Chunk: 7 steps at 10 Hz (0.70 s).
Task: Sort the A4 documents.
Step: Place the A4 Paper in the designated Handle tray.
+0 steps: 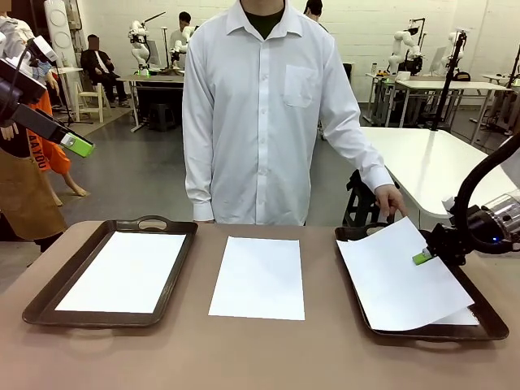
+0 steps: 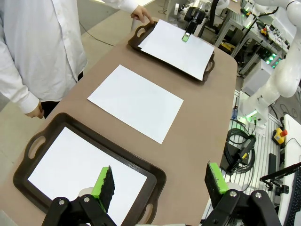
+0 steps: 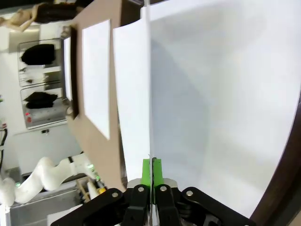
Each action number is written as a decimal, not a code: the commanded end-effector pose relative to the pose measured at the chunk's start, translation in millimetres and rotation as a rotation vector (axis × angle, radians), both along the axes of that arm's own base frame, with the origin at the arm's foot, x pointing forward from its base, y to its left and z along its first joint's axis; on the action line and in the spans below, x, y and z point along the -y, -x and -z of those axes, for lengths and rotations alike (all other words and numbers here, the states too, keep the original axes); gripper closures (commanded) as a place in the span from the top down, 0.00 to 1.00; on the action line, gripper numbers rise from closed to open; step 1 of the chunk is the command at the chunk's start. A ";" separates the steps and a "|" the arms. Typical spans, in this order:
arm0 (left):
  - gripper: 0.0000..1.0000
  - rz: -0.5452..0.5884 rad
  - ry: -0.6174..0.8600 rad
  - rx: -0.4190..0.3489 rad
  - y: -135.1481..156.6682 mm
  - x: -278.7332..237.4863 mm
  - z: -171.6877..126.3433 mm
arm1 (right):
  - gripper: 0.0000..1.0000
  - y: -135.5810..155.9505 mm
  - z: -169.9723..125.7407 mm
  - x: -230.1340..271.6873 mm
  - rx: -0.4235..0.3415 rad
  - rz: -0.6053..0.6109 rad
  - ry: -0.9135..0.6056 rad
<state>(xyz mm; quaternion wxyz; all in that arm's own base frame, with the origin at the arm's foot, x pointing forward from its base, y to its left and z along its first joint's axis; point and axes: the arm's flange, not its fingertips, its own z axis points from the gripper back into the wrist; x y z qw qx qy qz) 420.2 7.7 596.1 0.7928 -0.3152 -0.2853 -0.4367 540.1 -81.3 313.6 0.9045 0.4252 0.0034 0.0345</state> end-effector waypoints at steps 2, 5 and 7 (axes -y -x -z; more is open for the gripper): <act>1.00 0.003 -0.004 0.002 1.0 0.2 -0.7 | 0.01 6.3 0.5 -6.5 -0.002 0.050 0.130; 1.00 0.003 -0.004 0.002 1.0 0.2 -0.7 | 0.01 4.6 -2.3 9.1 -0.004 0.084 0.167; 1.00 0.003 -0.004 0.002 1.0 0.2 -0.7 | 0.01 2.6 -1.5 13.9 -0.006 0.096 0.168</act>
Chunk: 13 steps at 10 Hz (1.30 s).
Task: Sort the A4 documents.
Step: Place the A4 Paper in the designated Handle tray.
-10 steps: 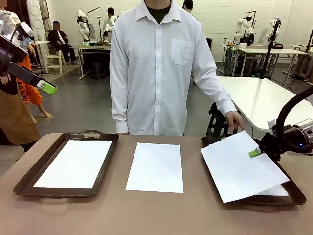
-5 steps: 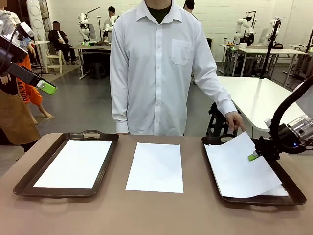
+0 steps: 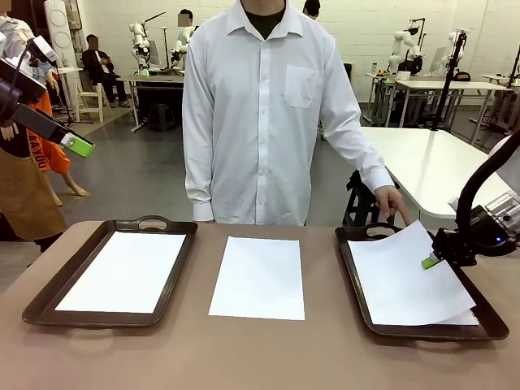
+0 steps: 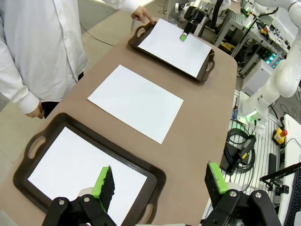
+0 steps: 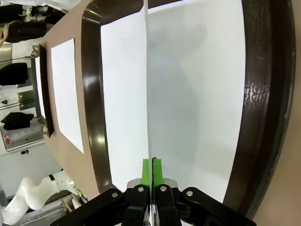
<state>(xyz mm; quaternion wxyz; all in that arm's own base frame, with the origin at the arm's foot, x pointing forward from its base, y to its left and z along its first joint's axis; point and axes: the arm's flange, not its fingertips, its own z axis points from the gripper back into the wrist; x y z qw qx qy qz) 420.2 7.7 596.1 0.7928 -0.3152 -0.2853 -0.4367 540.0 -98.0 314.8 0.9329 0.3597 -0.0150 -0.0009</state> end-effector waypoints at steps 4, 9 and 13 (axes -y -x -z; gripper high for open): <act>1.00 0.003 -0.004 0.002 1.0 0.2 -0.7 | 0.01 -9.1 -3.0 -19.4 0.004 -0.051 0.033; 1.00 0.003 -0.004 0.002 1.0 0.2 -0.7 | 0.35 -17.8 -15.6 -25.0 0.025 -0.089 0.116; 1.00 0.003 -0.004 0.002 1.0 0.2 -0.7 | 0.72 -10.4 -19.8 -16.0 0.001 -0.062 0.196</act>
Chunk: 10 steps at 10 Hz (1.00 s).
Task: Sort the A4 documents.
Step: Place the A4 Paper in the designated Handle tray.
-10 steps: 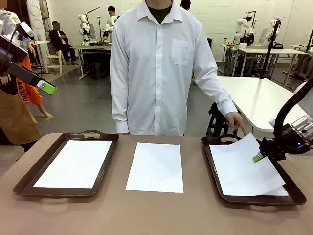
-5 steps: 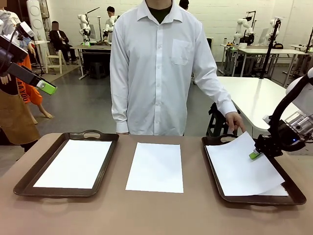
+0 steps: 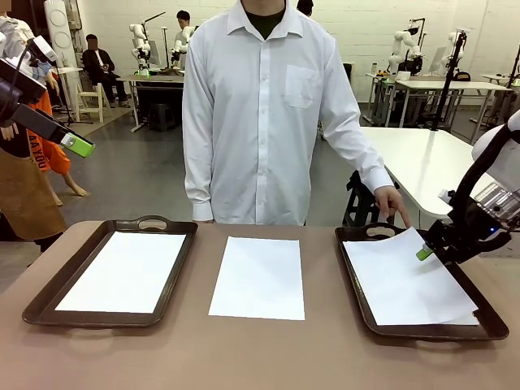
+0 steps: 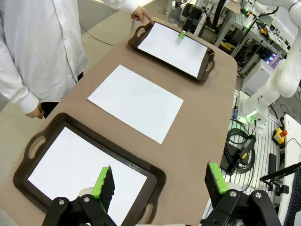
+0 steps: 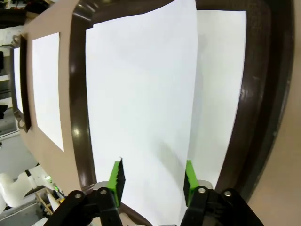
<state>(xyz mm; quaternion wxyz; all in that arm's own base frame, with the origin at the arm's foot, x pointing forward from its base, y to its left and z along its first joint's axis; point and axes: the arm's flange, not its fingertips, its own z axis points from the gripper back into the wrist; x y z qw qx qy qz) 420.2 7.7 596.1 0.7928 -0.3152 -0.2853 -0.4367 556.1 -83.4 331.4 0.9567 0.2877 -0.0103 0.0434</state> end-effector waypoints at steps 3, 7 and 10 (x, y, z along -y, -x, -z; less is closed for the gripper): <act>1.00 0.003 -0.004 0.002 1.0 0.2 -0.8 | 1.00 12.4 -4.2 3.1 -0.013 0.057 0.110; 1.00 0.003 -0.004 0.002 1.0 0.2 -0.8 | 1.00 8.4 -3.5 7.1 -0.004 0.041 0.076; 1.00 0.003 -0.004 0.002 1.0 0.2 -0.8 | 1.00 8.4 -3.5 7.1 -0.004 0.041 0.076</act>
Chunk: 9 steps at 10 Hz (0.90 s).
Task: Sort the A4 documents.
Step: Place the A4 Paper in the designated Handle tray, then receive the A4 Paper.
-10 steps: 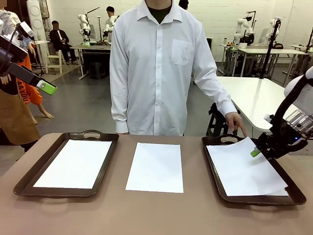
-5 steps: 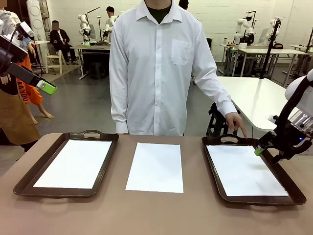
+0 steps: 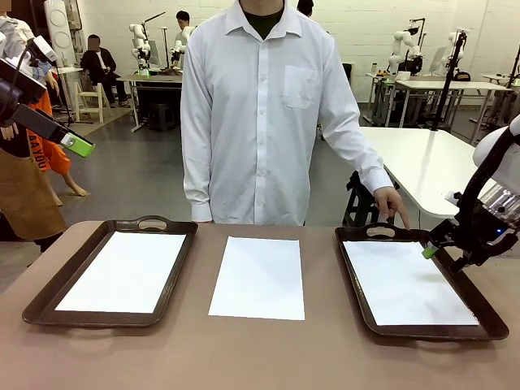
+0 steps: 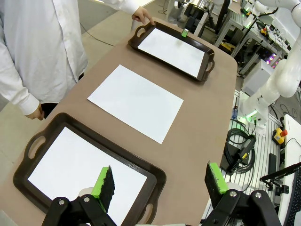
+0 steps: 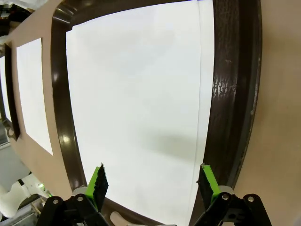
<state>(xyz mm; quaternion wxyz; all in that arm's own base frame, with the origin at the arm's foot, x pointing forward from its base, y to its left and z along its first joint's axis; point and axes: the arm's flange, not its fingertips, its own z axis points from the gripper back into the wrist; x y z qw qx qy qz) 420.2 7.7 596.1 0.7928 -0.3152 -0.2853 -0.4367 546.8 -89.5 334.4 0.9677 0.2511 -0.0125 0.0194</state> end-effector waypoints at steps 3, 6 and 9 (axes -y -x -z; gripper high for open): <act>1.00 0.003 -0.004 0.002 1.0 0.2 -0.7 | 1.00 -0.9 -0.5 1.1 0.002 -0.008 0.001; 1.00 0.003 -0.004 0.002 1.0 0.2 -0.7 | 1.00 -0.9 -0.5 1.1 0.002 -0.008 0.001; 1.00 0.003 -0.004 0.002 1.0 0.2 -0.7 | 1.00 -0.9 -0.5 1.1 0.002 -0.008 0.001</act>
